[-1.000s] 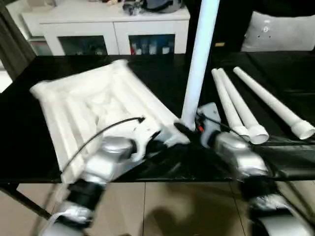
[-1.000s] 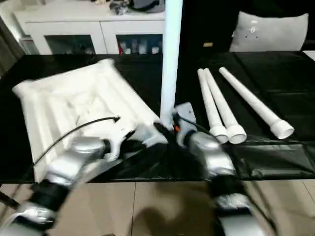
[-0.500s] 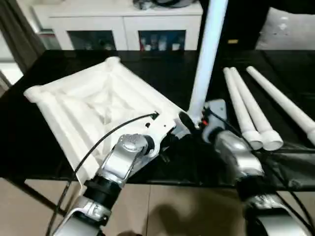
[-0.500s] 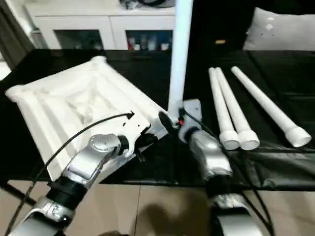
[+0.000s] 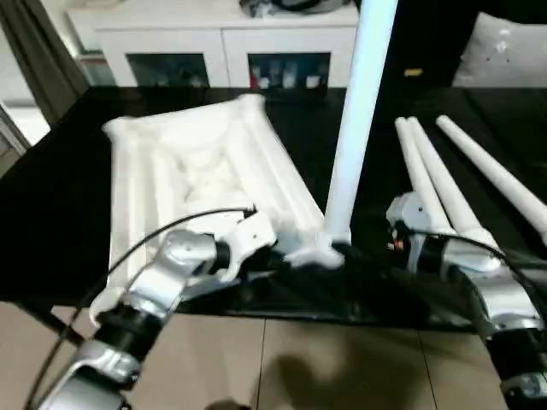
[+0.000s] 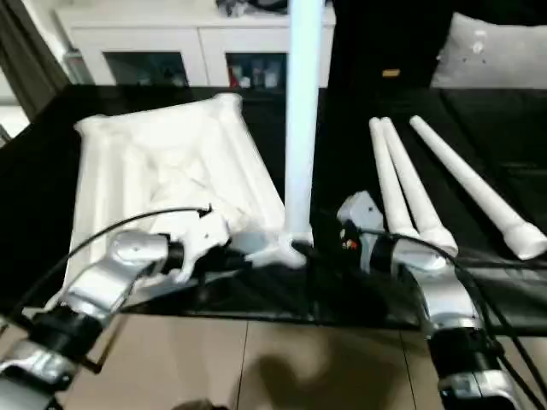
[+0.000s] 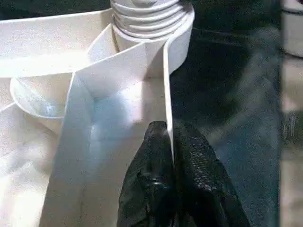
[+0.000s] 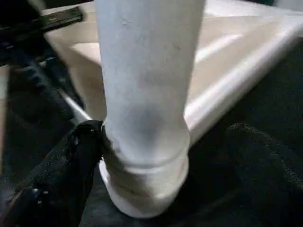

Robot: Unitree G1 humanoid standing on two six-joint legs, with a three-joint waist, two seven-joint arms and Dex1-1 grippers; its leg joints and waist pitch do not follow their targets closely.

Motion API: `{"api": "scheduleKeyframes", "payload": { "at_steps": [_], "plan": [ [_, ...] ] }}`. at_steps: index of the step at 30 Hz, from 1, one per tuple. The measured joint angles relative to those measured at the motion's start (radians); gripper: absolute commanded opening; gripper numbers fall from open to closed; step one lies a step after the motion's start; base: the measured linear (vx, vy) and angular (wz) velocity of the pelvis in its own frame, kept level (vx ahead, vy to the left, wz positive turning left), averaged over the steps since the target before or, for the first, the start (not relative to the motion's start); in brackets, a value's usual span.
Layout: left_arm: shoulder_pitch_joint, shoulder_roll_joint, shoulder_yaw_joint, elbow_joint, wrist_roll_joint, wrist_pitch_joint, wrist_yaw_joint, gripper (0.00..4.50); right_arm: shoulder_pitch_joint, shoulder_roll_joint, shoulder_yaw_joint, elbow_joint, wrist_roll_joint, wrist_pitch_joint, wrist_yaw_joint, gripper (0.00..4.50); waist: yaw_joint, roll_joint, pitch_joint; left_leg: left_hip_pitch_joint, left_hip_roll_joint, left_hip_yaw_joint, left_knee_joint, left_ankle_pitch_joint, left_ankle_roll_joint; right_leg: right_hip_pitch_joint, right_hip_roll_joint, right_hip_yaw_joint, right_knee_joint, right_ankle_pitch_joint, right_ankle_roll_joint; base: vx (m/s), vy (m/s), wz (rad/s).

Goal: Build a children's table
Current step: Rotate leg to tighten

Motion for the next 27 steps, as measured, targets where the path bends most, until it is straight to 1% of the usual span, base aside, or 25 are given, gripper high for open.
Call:
{"api": "scheduleKeyframes", "payload": {
  "at_steps": [4,6,7,10,13,18,19,20,23,25,27],
  "plan": [
    [-0.009,0.043,-0.025,0.004,-0.003,-0.05,-0.085,0.0,0.0,-0.019,0.04,-0.007,0.003,0.001,0.101,4.46,0.005,0.0,0.0,0.0,0.0,0.0,0.0,0.0,0.0,0.001,0.0,0.0,0.0,0.0,0.0,0.0,0.0,0.0],
    [-0.015,0.052,-0.032,0.013,-0.003,-0.072,-0.116,0.0,-0.001,-0.018,0.061,-0.007,0.003,0.008,0.134,4.08,0.008,0.0,0.0,0.001,0.0,0.0,0.0,0.0,0.0,0.001,0.0,0.0,0.0,0.0,0.0,0.0,0.0,0.0],
    [-0.019,0.054,-0.037,0.016,-0.003,-0.08,-0.127,0.0,-0.001,-0.016,0.066,-0.007,0.003,0.011,0.143,4.08,0.009,0.0,0.0,0.001,0.0,0.0,0.0,0.0,0.0,0.001,0.0,0.0,0.0,0.0,0.0,0.0,0.0,0.0],
    [-0.024,0.055,-0.045,0.024,-0.003,-0.098,-0.151,0.0,-0.011,-0.009,0.08,-0.005,0.004,0.02,0.164,3.76,0.014,0.0,0.0,0.001,0.0,0.0,0.001,0.0,0.0,0.001,0.0,0.0,0.001,0.0,0.0,0.0,0.0,0.0],
    [-0.031,0.056,-0.054,0.029,-0.003,-0.111,-0.162,0.0,-0.019,-0.005,0.093,-0.002,0.008,0.034,0.192,3.59,0.018,-0.002,0.0,0.001,0.0,0.0,0.001,0.0,0.0,0.001,0.0,0.0,0.001,0.0,0.0,0.0,0.0,0.0],
    [-0.038,0.055,-0.056,0.043,-0.003,-0.128,-0.178,0.0,-0.018,0.009,0.097,0.002,0.021,0.062,0.211,3.03,0.021,-0.002,-0.001,0.0,0.0,0.0,0.001,0.0,0.001,0.0,0.0,0.0,0.001,0.0,0.0,0.0,0.0,0.0],
    [-0.038,0.055,-0.056,0.043,-0.004,-0.128,-0.182,0.0,-0.018,0.009,0.097,0.002,0.026,0.071,0.214,3.03,0.021,-0.001,-0.001,0.0,0.0,0.0,0.001,0.0,0.001,0.0,0.0,0.0,0.001,0.0,0.0,0.0,0.0,0.0],
    [-0.038,0.055,-0.055,0.044,-0.006,-0.125,-0.185,0.0,-0.016,0.009,0.097,-0.001,0.03,0.077,0.215,2.84,0.021,-0.001,-0.001,0.0,0.0,0.0,0.001,0.0,0.001,0.0,0.0,0.0,0.001,0.0,0.0,0.0,0.0,0.0],
    [-0.035,0.055,-0.054,0.043,-0.015,-0.109,-0.19,0.0,-0.009,0.01,0.096,-0.01,0.038,0.096,0.214,2.81,0.021,-0.001,-0.001,0.001,0.0,0.0,0.001,0.0,0.001,0.001,0.0,0.0,0.001,0.0,0.0,0.0,0.0,0.0],
    [-0.021,0.047,-0.042,0.026,-0.027,-0.074,-0.187,0.0,0.006,0.031,0.086,-0.023,0.045,0.11,0.2,2.74,0.019,0.0,-0.001,0.001,0.0,0.0,0.001,0.0,0.001,0.001,0.0,0.0,0.001,0.0,0.0,0.0,0.0,0.0],
    [0.0,0.041,-0.015,0.002,-0.042,-0.009,-0.163,0.0,0.016,0.06,0.065,-0.029,0.045,0.134,0.151,2.74,0.015,0.0,-0.002,0.002,0.0,0.0,0.001,0.0,0.0,0.001,0.0,0.0,0.002,0.0,0.0,0.0,0.0,0.0]
  ]
}}
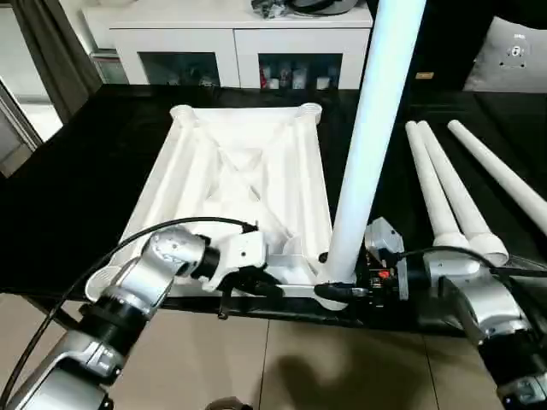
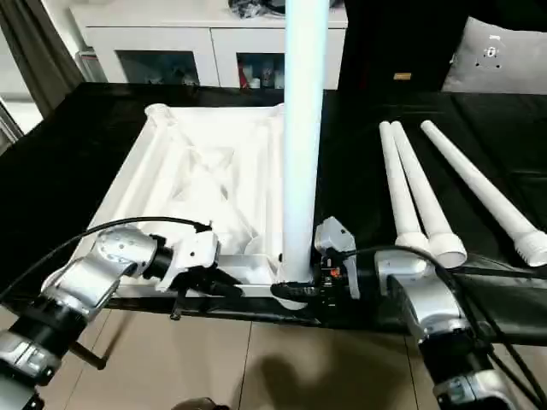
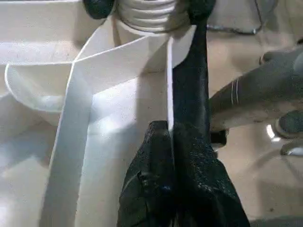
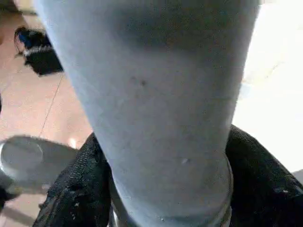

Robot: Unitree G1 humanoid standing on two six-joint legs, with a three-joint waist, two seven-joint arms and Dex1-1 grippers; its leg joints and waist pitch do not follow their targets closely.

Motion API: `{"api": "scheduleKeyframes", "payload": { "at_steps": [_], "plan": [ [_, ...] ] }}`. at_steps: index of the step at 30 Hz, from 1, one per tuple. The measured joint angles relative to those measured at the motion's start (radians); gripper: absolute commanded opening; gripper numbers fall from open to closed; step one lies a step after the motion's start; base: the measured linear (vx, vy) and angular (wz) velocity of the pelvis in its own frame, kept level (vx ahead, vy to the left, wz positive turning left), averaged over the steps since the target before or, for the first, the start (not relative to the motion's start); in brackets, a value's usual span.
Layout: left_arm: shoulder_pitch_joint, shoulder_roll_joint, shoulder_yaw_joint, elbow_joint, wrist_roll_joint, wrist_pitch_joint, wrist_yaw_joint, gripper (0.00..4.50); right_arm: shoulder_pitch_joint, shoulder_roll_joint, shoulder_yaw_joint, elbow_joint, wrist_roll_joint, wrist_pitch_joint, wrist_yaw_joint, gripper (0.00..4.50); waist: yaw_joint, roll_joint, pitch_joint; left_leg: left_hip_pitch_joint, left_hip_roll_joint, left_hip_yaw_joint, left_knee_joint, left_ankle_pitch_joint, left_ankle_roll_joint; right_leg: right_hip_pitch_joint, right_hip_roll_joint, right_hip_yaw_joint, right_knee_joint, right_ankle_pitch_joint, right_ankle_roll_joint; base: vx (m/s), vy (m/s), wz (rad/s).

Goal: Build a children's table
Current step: Rotate leg to tighten

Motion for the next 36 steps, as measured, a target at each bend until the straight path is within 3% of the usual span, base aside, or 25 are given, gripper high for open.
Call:
{"api": "scheduleKeyframes", "payload": {
  "at_steps": [5,7,9,15,17,21,28,33,36],
  "plan": [
    [0.03,-0.057,0.053,-0.044,-0.002,0.16,0.121,0.0,-0.003,0.084,-0.052,0.03,-0.024,0.019,-0.202,2.74,-0.033,-0.001,0.0,0.003,0.0,0.001,0.0,-0.002,-0.006,0.001,0.0,0.002,0.002,0.001,-0.001,0.0,0.0,0.0],
    [0.037,-0.107,0.091,-0.065,0.0,0.265,0.229,0.0,-0.039,0.171,-0.093,0.09,-0.055,0.017,-0.374,2.74,-0.062,-0.006,0.0,0.004,0.0,0.001,0.0,-0.001,-0.008,0.002,0.0,0.002,0.004,0.001,-0.001,0.0,0.0,0.0],
    [0.03,-0.166,0.108,-0.072,0.009,0.332,0.325,0.0,-0.081,0.231,-0.126,0.149,-0.072,0.017,-0.522,2.74,-0.079,-0.009,0.001,0.004,0.0,0.001,-0.001,-0.001,-0.009,0.002,0.0,0.002,0.002,0.0,0.0,0.0,0.0,0.0],
    [-0.053,-0.358,0.13,0.034,0.076,0.387,0.597,0.0,-0.214,0.336,-0.207,0.325,-0.109,-0.006,-0.91,2.74,-0.075,-0.011,0.001,0.011,-0.001,0.001,-0.002,-0.001,-0.009,0.006,0.0,0.002,-0.004,0.005,-0.004,0.0,0.0,0.0],
    [-0.057,-0.381,0.128,0.042,0.077,0.388,0.629,0.0,-0.216,0.337,-0.213,0.337,-0.109,-0.023,-0.938,3.3,-0.071,-0.01,0.001,0.012,-0.001,0.001,-0.002,-0.001,-0.008,0.008,0.0,0.003,-0.006,0.005,-0.004,0.0,0.0,0.0],
    [-0.067,-0.396,0.11,0.046,0.088,0.374,0.676,0.0,-0.217,0.35,-0.256,0.344,-0.096,-0.044,-0.944,3.62,-0.055,-0.009,0.0,0.009,-0.001,0.001,-0.004,-0.001,-0.007,0.006,0.0,0.002,-0.006,0.005,-0.002,0.0,0.0,0.0],
    [-0.097,-0.393,0.1,0.104,0.102,0.315,0.675,0.0,-0.175,0.331,-0.236,0.32,-0.11,-0.103,-0.928,4.27,-0.047,-0.008,0.0,0.005,-0.001,0.001,-0.004,0.0,-0.006,0.001,0.0,0.002,-0.005,0.007,-0.001,0.0,0.0,0.0],
    [-0.127,-0.381,0.1,0.173,0.106,0.253,0.68,0.0,-0.104,0.315,-0.225,0.238,-0.118,-0.101,-0.903,4.43,-0.048,-0.009,0.001,0.003,-0.001,0.001,-0.004,0.0,-0.006,0.001,0.0,0.002,-0.006,0.008,0.001,0.0,0.0,0.0],
    [-0.173,-0.381,0.104,0.265,0.107,0.184,0.696,0.55,-0.04,0.305,-0.228,0.151,-0.116,-0.084,-0.905,4.5,-0.047,-0.01,0.002,0.001,-0.001,0.001,-0.004,0.0,-0.006,-0.001,0.0,0.002,-0.006,0.009,0.004,0.0,0.0,0.0]
  ]
}}
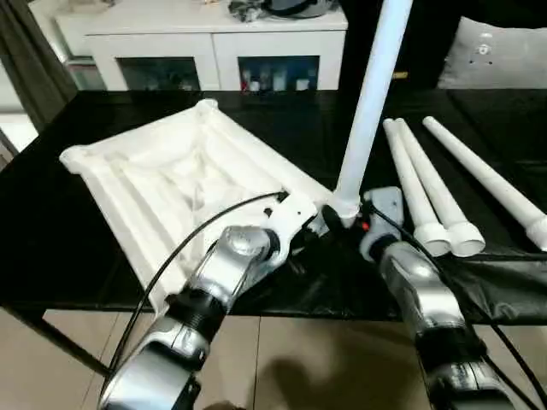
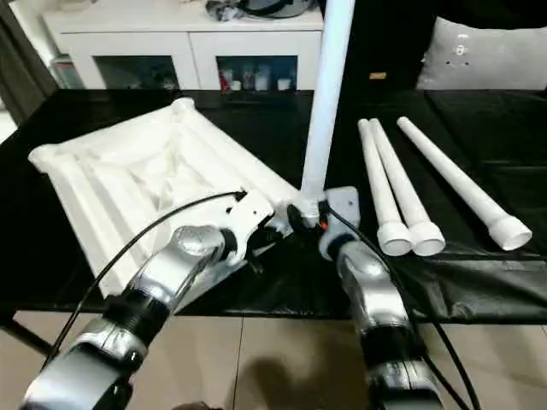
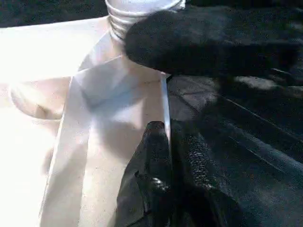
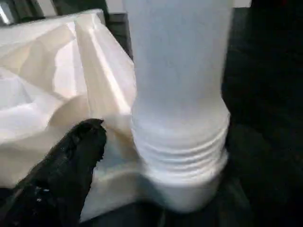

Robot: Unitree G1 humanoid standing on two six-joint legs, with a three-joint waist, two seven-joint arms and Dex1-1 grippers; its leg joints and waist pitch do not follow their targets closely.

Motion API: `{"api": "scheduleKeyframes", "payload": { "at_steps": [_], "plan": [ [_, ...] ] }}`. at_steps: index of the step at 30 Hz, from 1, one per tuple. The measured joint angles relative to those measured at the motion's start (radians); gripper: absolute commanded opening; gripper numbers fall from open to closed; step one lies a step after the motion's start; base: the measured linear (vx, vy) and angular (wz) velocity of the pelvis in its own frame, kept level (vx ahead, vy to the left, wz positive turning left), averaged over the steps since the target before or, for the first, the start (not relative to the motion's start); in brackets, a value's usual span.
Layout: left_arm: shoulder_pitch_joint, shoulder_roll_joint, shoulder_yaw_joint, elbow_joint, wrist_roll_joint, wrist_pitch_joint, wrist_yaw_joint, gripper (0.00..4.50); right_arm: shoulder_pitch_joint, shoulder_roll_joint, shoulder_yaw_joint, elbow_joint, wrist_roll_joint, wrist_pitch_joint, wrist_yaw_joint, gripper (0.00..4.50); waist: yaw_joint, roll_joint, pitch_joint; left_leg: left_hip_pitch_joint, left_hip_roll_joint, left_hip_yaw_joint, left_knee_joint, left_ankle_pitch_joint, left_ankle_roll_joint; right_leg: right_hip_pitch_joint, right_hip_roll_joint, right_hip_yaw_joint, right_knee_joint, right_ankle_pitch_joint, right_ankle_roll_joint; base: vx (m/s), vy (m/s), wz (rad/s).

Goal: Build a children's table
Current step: Rotate leg to tighten

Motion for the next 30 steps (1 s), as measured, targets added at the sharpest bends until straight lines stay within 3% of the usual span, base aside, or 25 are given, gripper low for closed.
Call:
{"api": "scheduleKeyframes", "payload": {
  "at_steps": [6,11,14,18,22,27,30],
  "plan": [
    [-0.011,0.006,0.03,0.038,-0.012,-0.111,0.003,0.83,0.061,-0.02,-0.027,-0.133,0.009,0.035,-0.03,4.5,-0.004,0.001,0.002,-0.005,0.0,0.0,0.0,0.001,0.002,-0.003,0.0,0.0,-0.002,0.0,0.002,0.0,0.0,0.0],
    [0.012,0.029,0.051,-0.032,-0.051,-0.118,-0.02,0.83,0.095,-0.018,-0.008,-0.191,0.014,0.089,-0.014,4.5,-0.003,0.005,0.002,-0.01,0.0,0.0,0.0,0.001,0.008,-0.009,0.0,-0.001,-0.002,-0.002,0.001,0.0,0.0,0.0],
    [0.05,0.072,0.092,-0.104,-0.068,-0.078,-0.01,0.83,0.116,-0.02,0.009,-0.209,0.022,0.112,0.007,4.5,-0.004,0.005,0.001,-0.02,0.001,0.0,0.003,0.002,0.008,-0.019,0.0,-0.001,0.002,-0.002,0.001,0.0,0.0,0.0],
    [0.1,0.176,0.157,-0.247,-0.069,-0.014,0.006,0.68,0.125,-0.033,0.072,-0.252,0.017,0.158,0.06,4.5,-0.006,0.004,0.002,-0.02,0.002,0.0,0.004,0.002,0.008,-0.02,0.0,-0.001,0.005,-0.002,0.0,0.0,0.0,0.0],
    [0.118,0.336,0.244,-0.364,-0.029,0.063,0.028,0.29,0.122,-0.038,0.134,-0.247,-0.017,0.217,0.088,4.5,-0.001,0.003,0.002,-0.018,0.002,0.001,0.005,0.002,0.007,-0.018,0.0,0.0,0.005,-0.001,0.0,0.0,0.0,0.0],
    [0.144,0.484,0.309,-0.37,0.051,0.126,0.077,0.03,0.099,-0.04,0.159,-0.216,-0.04,0.249,0.094,4.5,0.0,-0.003,0.004,-0.019,0.001,0.001,0.005,0.002,0.008,-0.017,0.0,0.001,0.004,-0.001,0.0,0.0,0.0,0.0],
    [0.164,0.568,0.308,-0.365,0.114,0.157,0.083,0.03,0.08,-0.041,0.163,-0.199,-0.046,0.258,0.094,4.5,0.0,-0.006,0.004,-0.019,0.001,0.001,0.005,0.002,0.008,-0.017,0.0,0.001,0.004,-0.001,0.0,0.0,0.0,0.0]
  ]
}}
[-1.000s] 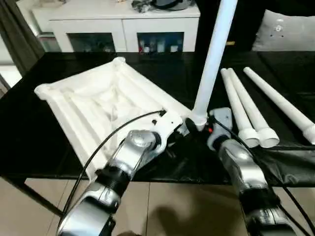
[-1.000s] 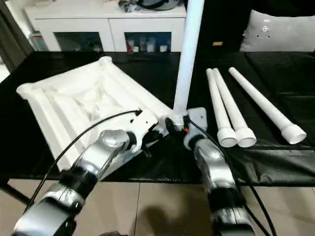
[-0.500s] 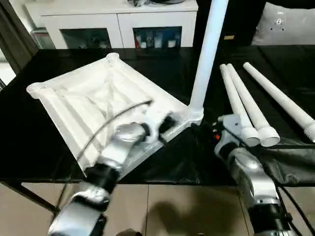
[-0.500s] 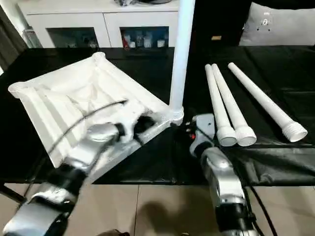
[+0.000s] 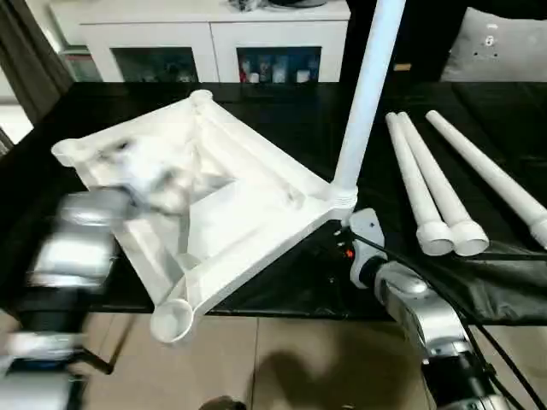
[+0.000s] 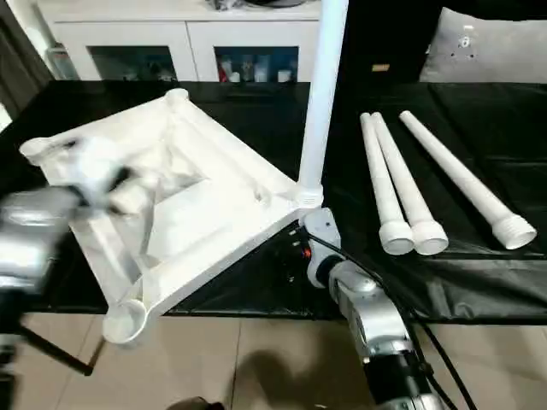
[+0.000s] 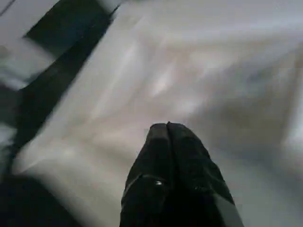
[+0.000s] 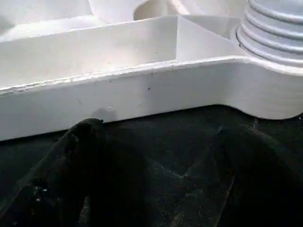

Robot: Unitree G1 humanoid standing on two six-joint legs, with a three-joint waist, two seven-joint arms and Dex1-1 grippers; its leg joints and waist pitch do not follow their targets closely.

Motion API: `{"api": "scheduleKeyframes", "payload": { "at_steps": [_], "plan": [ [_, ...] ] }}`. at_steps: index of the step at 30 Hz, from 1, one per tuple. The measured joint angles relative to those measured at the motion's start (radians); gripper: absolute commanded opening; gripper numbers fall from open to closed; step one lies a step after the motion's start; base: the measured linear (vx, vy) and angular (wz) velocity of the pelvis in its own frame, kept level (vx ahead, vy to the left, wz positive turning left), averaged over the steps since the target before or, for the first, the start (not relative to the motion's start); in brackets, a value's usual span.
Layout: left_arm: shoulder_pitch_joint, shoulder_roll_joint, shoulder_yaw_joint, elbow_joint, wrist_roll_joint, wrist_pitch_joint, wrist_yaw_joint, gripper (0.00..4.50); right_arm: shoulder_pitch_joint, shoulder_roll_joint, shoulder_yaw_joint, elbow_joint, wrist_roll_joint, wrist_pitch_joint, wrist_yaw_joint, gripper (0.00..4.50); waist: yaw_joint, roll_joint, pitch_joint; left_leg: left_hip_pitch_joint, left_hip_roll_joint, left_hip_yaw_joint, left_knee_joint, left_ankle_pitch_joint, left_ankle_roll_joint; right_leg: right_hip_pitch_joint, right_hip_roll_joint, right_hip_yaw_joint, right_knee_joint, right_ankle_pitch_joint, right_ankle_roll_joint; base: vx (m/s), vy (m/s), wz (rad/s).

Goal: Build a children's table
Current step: Rotate table base

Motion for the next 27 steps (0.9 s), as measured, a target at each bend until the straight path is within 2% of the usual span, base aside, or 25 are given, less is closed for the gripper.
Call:
{"api": "scheduleKeyframes", "payload": {
  "at_steps": [3,7,13,16,19,21,27],
  "plan": [
    [0.038,0.027,-0.017,-0.018,0.021,0.037,-0.012,0.03,-0.018,0.007,0.015,0.014,-0.009,0.008,0.0,4.5,0.007,-0.001,0.0,0.0,0.0,0.0,0.001,-0.001,-0.002,0.0,0.0,0.0,0.001,0.0,0.0,0.0,0.0,0.0],
    [0.141,0.068,-0.112,-0.102,0.032,0.17,-0.103,0.03,-0.069,0.018,0.028,0.067,-0.02,0.022,-0.004,4.5,0.002,-0.002,0.0,0.001,0.0,0.0,0.001,-0.002,-0.006,0.0,0.0,0.001,0.002,0.001,0.0,0.0,0.0,0.0],
    [0.176,0.104,-0.197,-0.2,0.019,0.234,-0.251,0.03,-0.12,0.037,0.032,0.142,-0.035,0.017,-0.014,4.5,-0.008,-0.005,0.001,0.006,0.0,0.0,0.001,-0.001,-0.008,0.002,0.0,0.002,0.003,0.006,-0.003,0.0,0.0,0.0],
    [0.219,0.108,-0.25,-0.268,-0.05,0.193,-0.357,0.03,-0.141,0.043,0.033,0.184,-0.037,0.003,-0.023,4.5,-0.007,-0.006,0.002,0.013,0.0,0.001,0.0,-0.001,-0.009,0.008,0.0,0.002,0.002,0.006,-0.003,0.0,0.0,0.0],
    [0.23,0.09,-0.264,-0.304,-0.12,0.145,-0.446,0.03,-0.162,0.043,0.03,0.222,-0.044,-0.011,-0.032,4.5,-0.003,-0.007,0.003,0.018,0.0,0.001,-0.001,-0.001,-0.009,0.012,0.0,0.002,0.002,0.005,-0.003,0.0,0.0,0.0],
    [0.223,0.053,-0.272,-0.313,-0.151,0.134,-0.469,0.03,-0.171,0.04,0.023,0.237,-0.05,-0.013,-0.04,4.5,0.001,-0.009,0.004,0.018,0.0,0.002,-0.001,-0.001,-0.009,0.014,0.0,0.003,0.002,0.005,-0.003,0.0,0.0,0.0],
    [0.163,-0.029,-0.317,-0.295,-0.196,0.126,-0.539,0.03,-0.183,0.03,0.008,0.256,-0.055,-0.024,-0.051,4.5,-0.007,-0.01,0.006,0.018,0.0,0.004,-0.001,-0.001,-0.009,0.014,0.0,0.004,0.0,0.006,-0.003,0.0,0.0,0.0]
  ]
}}
